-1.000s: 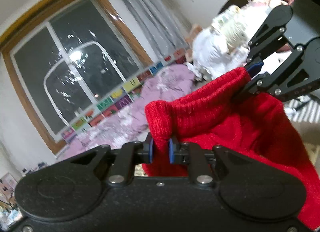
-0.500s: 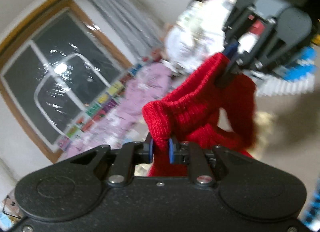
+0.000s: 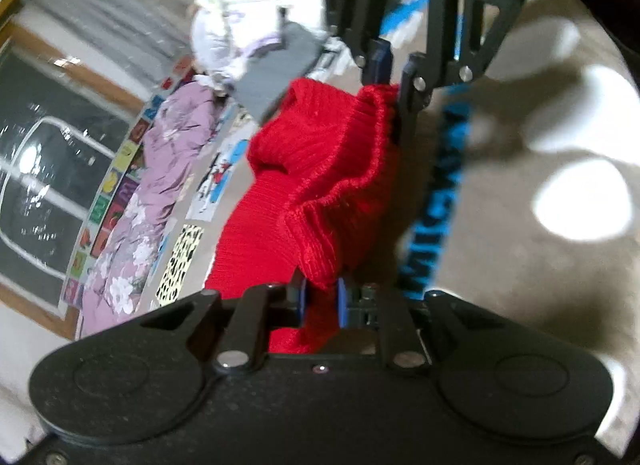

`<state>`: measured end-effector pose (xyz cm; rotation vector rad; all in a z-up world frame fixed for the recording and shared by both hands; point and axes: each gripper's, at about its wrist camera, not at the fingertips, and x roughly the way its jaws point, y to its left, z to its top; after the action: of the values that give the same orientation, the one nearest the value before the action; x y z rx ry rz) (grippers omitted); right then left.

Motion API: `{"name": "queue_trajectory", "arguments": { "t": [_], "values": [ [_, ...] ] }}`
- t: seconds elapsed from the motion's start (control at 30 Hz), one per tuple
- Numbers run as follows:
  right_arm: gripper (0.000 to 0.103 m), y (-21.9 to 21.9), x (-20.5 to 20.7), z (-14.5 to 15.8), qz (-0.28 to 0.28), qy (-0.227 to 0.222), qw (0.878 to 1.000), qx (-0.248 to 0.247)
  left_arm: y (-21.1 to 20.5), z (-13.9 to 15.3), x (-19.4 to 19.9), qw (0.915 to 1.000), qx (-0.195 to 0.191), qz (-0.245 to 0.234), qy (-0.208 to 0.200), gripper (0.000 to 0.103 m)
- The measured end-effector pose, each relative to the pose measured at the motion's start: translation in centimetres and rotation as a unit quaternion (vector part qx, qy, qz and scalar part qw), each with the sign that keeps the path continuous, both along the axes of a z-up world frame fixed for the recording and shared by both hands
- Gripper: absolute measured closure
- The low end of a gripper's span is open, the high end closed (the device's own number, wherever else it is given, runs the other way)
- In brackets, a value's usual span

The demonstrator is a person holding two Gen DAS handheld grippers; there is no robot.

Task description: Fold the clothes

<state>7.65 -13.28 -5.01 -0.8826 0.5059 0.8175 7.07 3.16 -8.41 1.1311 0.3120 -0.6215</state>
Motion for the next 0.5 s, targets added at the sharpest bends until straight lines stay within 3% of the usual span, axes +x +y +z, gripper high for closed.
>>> {"name": "queue_trajectory", "arguments": {
  "t": [0.27, 0.5],
  "values": [
    [0.085, 1.6, -5.4, -1.8, 0.045, 0.015, 0.997, -0.061, 0.7, -3.0, -6.0, 0.9937, 0.1, -0.051, -0.002, 0.091],
    [0.085, 3.1, -9.5, -3.9, 0.083, 0.027, 0.991, -0.103, 0.7, -4.1, -9.3, 0.9879, 0.139, -0.067, 0.017, 0.091]
  ]
}}
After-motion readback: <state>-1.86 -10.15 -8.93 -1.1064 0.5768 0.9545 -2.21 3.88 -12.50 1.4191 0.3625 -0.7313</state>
